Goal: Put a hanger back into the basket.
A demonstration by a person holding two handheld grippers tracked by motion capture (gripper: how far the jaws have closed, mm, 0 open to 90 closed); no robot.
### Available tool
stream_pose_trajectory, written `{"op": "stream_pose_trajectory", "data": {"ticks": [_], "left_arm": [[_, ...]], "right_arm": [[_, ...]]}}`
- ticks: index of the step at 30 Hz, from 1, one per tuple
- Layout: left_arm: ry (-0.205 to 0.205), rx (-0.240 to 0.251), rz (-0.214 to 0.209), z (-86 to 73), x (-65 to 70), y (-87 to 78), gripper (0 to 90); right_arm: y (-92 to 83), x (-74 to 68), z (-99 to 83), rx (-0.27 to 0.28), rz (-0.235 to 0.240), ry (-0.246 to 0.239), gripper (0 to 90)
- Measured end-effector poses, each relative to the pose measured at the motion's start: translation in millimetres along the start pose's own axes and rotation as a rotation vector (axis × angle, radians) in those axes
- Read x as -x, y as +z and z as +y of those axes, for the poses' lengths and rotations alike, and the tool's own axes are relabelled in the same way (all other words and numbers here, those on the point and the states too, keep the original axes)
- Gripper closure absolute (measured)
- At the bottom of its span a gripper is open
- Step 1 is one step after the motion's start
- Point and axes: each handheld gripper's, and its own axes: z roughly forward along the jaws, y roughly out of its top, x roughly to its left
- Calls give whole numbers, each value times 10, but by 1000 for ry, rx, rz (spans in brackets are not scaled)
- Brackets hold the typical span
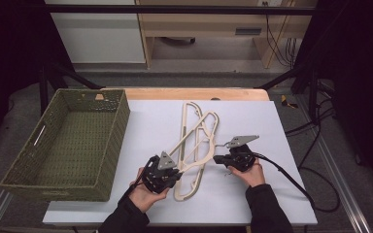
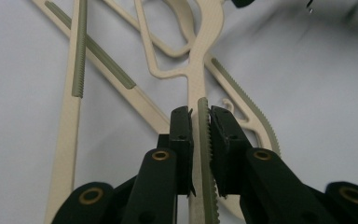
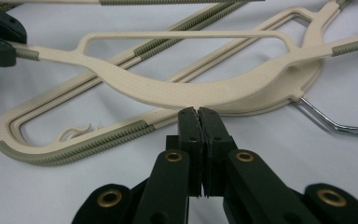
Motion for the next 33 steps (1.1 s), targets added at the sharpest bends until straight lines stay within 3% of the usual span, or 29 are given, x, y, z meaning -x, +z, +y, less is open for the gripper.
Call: {"op": "stream_pose_trajectory", "data": {"ticks": [3, 8, 13, 14, 16, 17, 18, 19, 21, 28, 31, 33], "left_arm": [[25, -58, 0, -33, 35, 109, 790], [49, -82, 15, -66, 86, 218, 782], [92, -19, 33, 30, 109, 182, 542], [107, 25, 52, 104, 131, 190, 487], [113, 45, 60, 145, 147, 207, 459], [137, 56, 68, 236, 178, 259, 416], [137, 56, 68, 236, 178, 259, 400], [187, 30, 86, 332, 212, 334, 392], [201, 26, 102, 412, 255, 440, 371], [216, -45, 114, 554, 280, 751, 374], [214, -54, 111, 568, 265, 804, 426], [212, -50, 104, 574, 258, 826, 557]], "right_arm": [[-21, -19, 5, -25, -8, -4, 894], [-35, -44, 11, -36, -21, -22, 894], [-62, -82, 37, -41, -33, -37, 894], [-69, -110, 55, -37, -42, -38, 893], [-77, -115, 61, -39, -46, -49, 894], [-91, -136, 72, -35, -50, -36, 893], [-103, -140, 76, -38, -52, -34, 894], [-114, -144, 79, -38, -58, -33, 893], [-141, -148, 86, -44, -63, -32, 893], [-195, -192, 126, -48, -62, -47, 893], [-204, -204, 139, -47, -65, -56, 893], [-219, -219, 150, -40, -64, -53, 893]]}}
